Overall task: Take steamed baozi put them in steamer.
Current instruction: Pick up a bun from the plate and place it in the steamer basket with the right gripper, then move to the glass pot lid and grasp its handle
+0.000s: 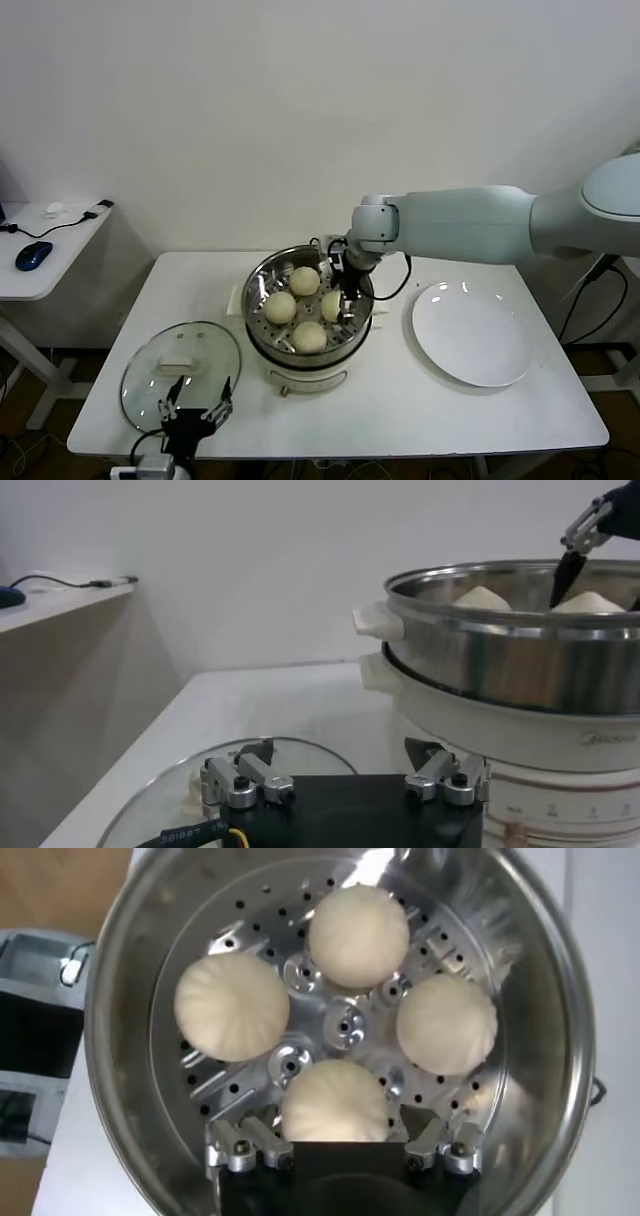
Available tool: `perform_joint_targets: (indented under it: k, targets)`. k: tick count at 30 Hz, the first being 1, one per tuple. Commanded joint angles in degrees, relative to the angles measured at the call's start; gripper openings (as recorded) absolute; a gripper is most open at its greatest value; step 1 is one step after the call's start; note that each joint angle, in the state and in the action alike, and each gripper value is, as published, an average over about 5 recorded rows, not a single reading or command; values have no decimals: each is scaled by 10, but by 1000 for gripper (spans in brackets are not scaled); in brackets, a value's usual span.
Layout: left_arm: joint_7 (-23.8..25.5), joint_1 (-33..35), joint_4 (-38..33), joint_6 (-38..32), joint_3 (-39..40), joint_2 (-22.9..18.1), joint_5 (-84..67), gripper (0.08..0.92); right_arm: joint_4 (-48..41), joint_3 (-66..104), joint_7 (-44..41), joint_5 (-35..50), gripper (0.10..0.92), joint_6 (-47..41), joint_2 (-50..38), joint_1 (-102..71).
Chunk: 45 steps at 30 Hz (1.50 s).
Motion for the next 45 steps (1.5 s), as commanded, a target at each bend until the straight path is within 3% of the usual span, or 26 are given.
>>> perform_joint_targets:
  k: [1,5,8,16,22,30,38,45]
  targets:
    - [0,-1,2,-1,1,1,-1,823,-10,68,-42,43,822,51,-44,17]
    - [0,0,0,0,0,1,-1,823,-11,179,2,84,823,55,-112,-11]
    - [0,1,-3,1,0,1,-1,823,-23,320,121,78,823,65,-159,-81]
    - [-2,-1,-11,9,1,1,-18,823,21,606,379,-57,823,87,-307,-301]
    - [-28,-11,-13,-8,-1,4,-47,823,79,955,449,-154,823,132,-371,-656]
    - [-45,-32,-4,2,-15,7,-56,823,131,1323,402,-243,823,230,-266,-1069]
    - [-47,-51,12,-14,-16,19,-17,823,152,1380,351,-311,823,360,-109,-1210]
    - [-45,-58,41,-68,-19,30,26,823,123,1355,343,-347,823,450,3,-1252]
